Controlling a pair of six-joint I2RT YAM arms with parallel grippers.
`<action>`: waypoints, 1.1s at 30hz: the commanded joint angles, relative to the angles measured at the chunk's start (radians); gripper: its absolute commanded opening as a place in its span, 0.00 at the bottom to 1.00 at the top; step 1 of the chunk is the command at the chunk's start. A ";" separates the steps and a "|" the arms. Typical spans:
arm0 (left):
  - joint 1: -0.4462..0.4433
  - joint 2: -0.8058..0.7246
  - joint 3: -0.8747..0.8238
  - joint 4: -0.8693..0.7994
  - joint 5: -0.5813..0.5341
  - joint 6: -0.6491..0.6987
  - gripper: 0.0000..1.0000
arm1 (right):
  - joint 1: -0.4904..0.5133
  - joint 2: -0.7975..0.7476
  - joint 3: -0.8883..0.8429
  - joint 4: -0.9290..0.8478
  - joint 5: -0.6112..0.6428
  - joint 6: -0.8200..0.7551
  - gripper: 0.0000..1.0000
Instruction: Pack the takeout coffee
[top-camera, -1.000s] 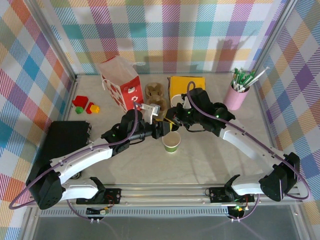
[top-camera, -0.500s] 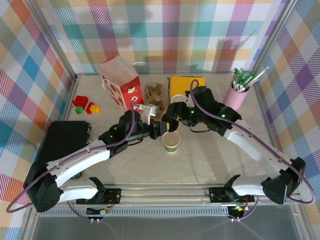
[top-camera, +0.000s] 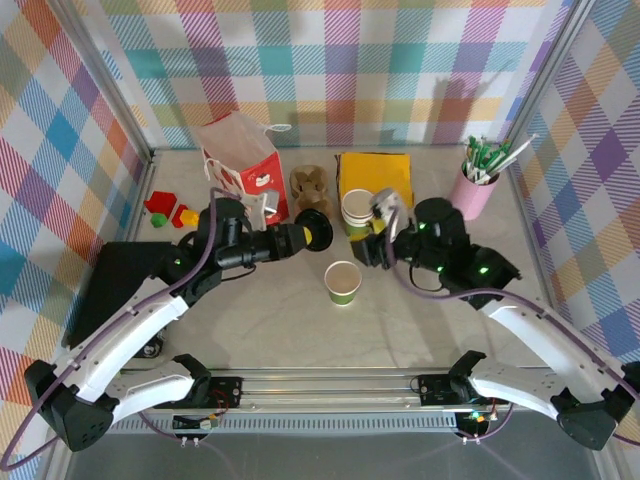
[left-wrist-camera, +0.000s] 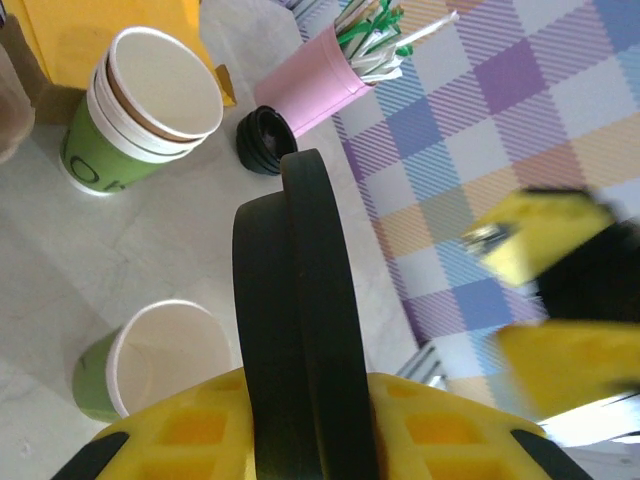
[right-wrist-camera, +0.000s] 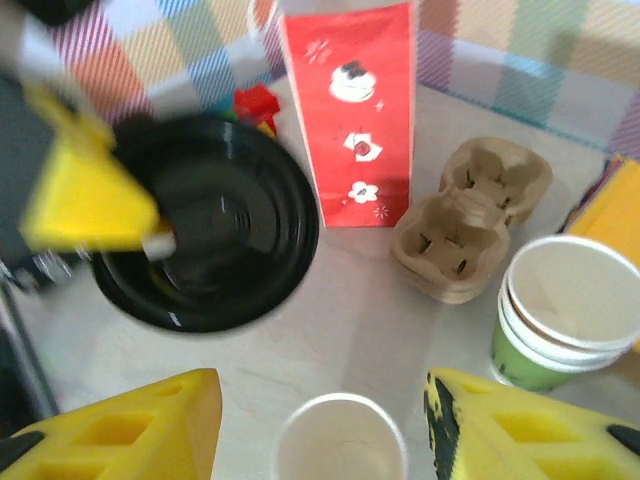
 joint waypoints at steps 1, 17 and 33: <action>0.045 -0.006 0.035 -0.111 0.138 -0.138 0.18 | 0.059 -0.015 -0.080 0.243 0.063 -0.376 0.57; 0.068 -0.028 0.043 -0.045 0.207 -0.343 0.17 | 0.207 -0.018 -0.274 0.637 0.120 -0.730 0.46; 0.068 -0.043 0.021 -0.013 0.207 -0.378 0.16 | 0.227 0.041 -0.241 0.613 0.140 -0.751 0.33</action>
